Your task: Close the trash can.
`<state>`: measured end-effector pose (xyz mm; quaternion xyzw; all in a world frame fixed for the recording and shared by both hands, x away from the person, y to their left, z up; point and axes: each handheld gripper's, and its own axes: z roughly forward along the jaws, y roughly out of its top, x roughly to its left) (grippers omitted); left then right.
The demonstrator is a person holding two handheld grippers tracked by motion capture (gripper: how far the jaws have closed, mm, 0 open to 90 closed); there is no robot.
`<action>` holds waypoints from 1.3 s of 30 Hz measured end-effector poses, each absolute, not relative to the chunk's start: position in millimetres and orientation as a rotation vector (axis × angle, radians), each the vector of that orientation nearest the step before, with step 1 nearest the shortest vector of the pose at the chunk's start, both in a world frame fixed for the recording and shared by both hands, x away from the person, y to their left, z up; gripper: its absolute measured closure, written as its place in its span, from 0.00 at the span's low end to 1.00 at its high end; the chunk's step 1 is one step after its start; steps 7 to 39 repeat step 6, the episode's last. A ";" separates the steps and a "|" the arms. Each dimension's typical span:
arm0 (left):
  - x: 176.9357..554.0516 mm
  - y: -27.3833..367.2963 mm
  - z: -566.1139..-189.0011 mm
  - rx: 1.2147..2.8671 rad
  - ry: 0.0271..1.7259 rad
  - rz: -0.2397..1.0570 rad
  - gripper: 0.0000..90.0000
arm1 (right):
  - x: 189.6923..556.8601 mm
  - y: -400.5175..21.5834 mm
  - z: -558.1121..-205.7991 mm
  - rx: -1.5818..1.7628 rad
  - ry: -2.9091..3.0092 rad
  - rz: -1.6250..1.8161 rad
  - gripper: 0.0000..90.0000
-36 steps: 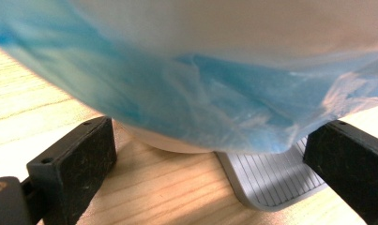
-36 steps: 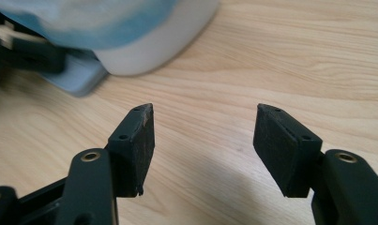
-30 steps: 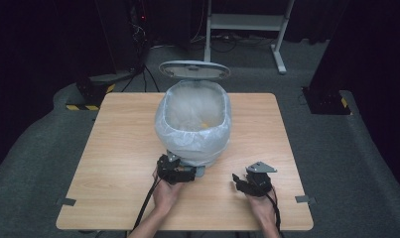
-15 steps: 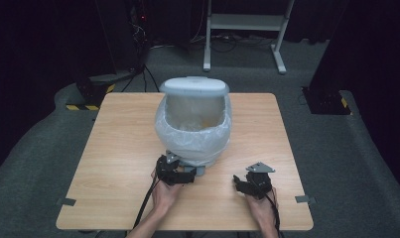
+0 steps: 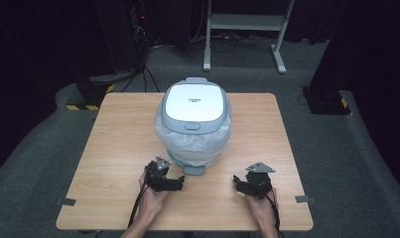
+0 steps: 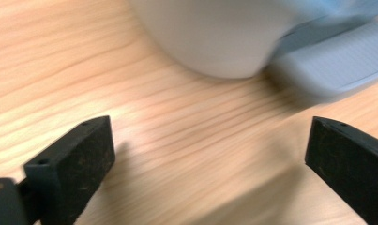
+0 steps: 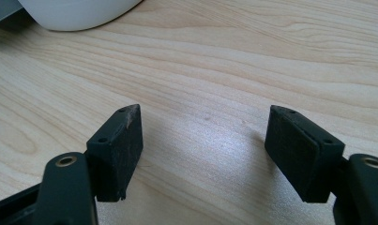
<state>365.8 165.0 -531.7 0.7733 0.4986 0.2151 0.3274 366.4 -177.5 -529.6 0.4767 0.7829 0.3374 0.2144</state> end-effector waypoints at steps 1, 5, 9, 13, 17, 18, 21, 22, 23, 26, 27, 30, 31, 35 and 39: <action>366.4 168.3 -531.7 2.024 1.313 0.579 0.04 | 366.3 -177.4 -529.6 1.324 2.172 0.935 0.31; 368.2 173.0 -531.6 2.021 1.329 0.587 0.04 | 366.3 -177.4 -529.6 1.324 2.172 0.935 0.31; 368.2 172.7 -531.7 2.018 1.333 0.586 0.04 | 366.2 -177.3 -529.6 1.323 2.171 0.934 0.31; 368.2 172.7 -531.7 2.018 1.333 0.586 0.04 | 366.2 -177.3 -529.6 1.323 2.171 0.934 0.31; 368.2 172.7 -531.7 2.018 1.333 0.586 0.04 | 366.2 -177.3 -529.6 1.323 2.171 0.934 0.31; 368.2 172.7 -531.7 2.018 1.333 0.586 0.04 | 366.2 -177.3 -529.6 1.323 2.171 0.934 0.31; 368.2 172.7 -531.7 2.018 1.333 0.586 0.04 | 366.2 -177.3 -529.6 1.323 2.171 0.934 0.31; 368.2 172.7 -531.7 2.018 1.333 0.586 0.04 | 366.2 -177.3 -529.6 1.323 2.171 0.934 0.31; 368.2 172.7 -531.7 2.018 1.333 0.586 0.04 | 366.2 -177.3 -529.6 1.323 2.171 0.934 0.31; 368.2 172.7 -531.7 2.018 1.333 0.586 0.04 | 366.2 -177.3 -529.6 1.323 2.171 0.934 0.31; 368.2 172.7 -531.7 2.018 1.333 0.586 0.04 | 366.2 -177.3 -529.6 1.323 2.171 0.934 0.31; 368.2 172.7 -531.7 2.018 1.333 0.586 0.04 | 366.2 -177.3 -529.6 1.323 2.171 0.934 0.31; 368.2 172.7 -531.7 2.018 1.333 0.586 0.04 | 366.2 -177.3 -529.6 1.323 2.171 0.934 0.31; 368.2 172.7 -531.7 2.018 1.333 0.586 0.04 | 366.2 -177.3 -529.6 1.323 2.171 0.934 0.31; 368.2 172.7 -531.7 2.018 1.333 0.586 0.04 | 366.2 -177.3 -529.6 1.323 2.171 0.934 0.31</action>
